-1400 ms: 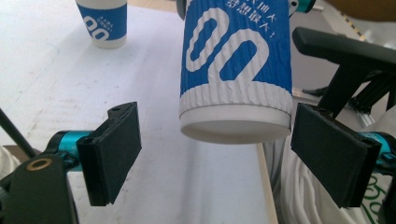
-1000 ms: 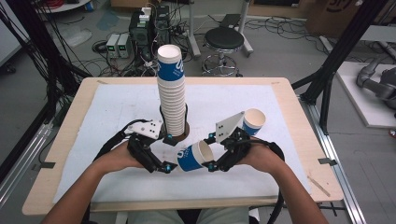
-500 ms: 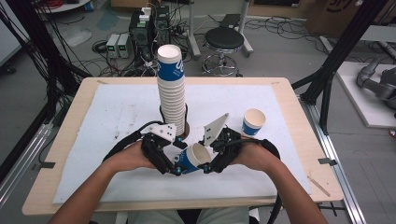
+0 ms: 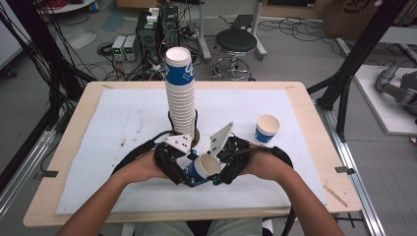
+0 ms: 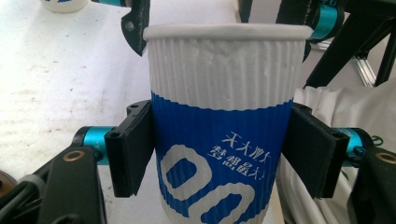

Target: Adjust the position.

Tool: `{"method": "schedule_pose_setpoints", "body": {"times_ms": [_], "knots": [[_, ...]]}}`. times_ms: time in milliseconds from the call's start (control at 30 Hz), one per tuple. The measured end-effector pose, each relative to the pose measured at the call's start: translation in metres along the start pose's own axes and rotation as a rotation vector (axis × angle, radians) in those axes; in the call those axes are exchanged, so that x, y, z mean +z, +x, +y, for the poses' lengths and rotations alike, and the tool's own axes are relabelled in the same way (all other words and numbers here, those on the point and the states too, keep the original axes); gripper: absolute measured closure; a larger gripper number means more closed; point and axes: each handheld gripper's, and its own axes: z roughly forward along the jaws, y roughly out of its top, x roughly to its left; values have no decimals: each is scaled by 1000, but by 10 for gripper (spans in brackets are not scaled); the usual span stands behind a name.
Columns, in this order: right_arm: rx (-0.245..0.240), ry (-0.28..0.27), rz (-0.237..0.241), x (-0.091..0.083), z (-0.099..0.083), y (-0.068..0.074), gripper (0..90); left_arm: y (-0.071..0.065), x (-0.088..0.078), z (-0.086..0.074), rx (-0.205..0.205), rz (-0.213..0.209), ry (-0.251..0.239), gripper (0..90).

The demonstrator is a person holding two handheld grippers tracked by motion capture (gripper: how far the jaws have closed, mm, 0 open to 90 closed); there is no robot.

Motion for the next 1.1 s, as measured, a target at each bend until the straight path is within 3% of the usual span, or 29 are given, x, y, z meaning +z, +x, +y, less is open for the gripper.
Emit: {"method": "schedule_pose_setpoints", "body": {"times_ms": [167,267,433,467,533,633,800,867,933,1100], "knots": [[11,-20,-4,-2,-1,0,259,0,-2,-3,11,3,-33,289],[48,-77,2,-4,-3,-1,229,-1,-4,-6,9,5,-84,282],[151,-240,23,-13,-12,-5,212,-1,-11,-16,0,23,-177,281],[168,-278,30,-16,-15,-6,212,-1,-11,-16,0,23,-177,281],[200,-371,34,-24,-20,-8,212,-2,-15,-23,5,47,-247,281],[227,-442,9,-33,-28,-8,212,-2,-19,-30,-6,82,-326,282],[258,-457,-48,-40,-40,-9,212,0,-25,-43,-28,113,-422,281],[270,-455,-64,-40,-44,-8,212,0,-27,-45,-32,118,-432,281],[283,-461,-72,-39,-49,-8,212,0,-31,-52,-42,137,-487,281],[338,-470,-113,-35,-64,-7,212,-2,-37,-61,-43,186,-548,281]]}}
